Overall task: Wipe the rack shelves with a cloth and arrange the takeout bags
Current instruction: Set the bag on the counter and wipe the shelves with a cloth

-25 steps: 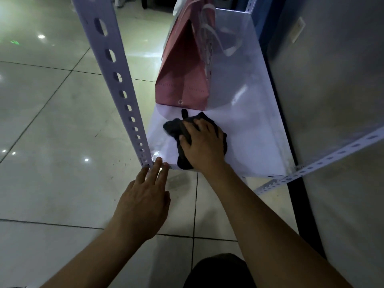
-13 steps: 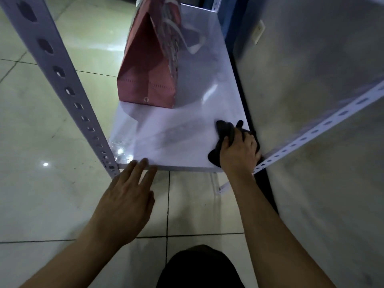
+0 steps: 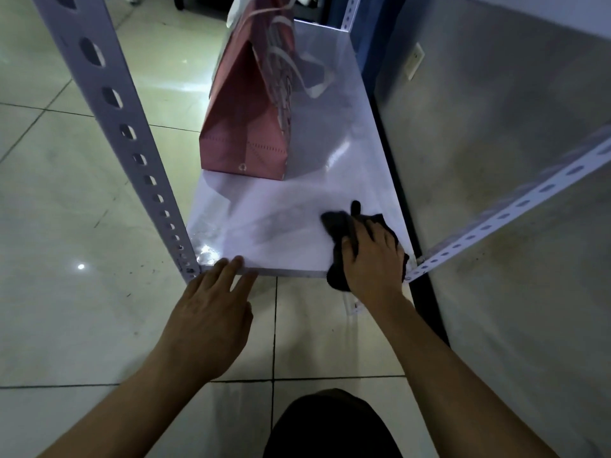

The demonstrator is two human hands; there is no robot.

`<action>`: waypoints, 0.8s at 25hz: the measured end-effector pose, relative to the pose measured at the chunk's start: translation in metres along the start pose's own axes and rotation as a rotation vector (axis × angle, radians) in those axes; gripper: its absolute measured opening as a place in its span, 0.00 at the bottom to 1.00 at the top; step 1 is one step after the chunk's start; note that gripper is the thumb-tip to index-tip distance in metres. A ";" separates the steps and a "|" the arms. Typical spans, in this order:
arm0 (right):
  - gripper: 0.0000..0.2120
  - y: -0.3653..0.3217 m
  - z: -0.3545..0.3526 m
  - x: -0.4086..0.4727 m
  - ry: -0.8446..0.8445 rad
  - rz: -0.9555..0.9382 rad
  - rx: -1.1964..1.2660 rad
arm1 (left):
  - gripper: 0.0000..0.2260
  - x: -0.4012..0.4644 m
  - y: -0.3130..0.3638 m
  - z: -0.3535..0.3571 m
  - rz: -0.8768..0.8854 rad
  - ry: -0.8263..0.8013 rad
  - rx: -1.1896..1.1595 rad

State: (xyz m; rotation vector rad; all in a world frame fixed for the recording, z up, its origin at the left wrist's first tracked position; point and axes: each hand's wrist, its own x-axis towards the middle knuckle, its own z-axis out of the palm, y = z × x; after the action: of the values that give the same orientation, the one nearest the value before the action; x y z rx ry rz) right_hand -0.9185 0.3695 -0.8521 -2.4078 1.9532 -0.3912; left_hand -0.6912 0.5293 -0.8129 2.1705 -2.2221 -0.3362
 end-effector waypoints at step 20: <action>0.22 -0.031 0.004 0.003 -0.020 -0.121 0.076 | 0.21 -0.001 -0.009 -0.006 -0.077 0.102 -0.132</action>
State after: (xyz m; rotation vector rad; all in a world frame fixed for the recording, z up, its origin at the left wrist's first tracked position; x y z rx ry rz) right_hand -0.8878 0.3727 -0.8499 -2.4789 1.7569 -0.4333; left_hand -0.6814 0.5298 -0.8086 2.1574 -2.0080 -0.3548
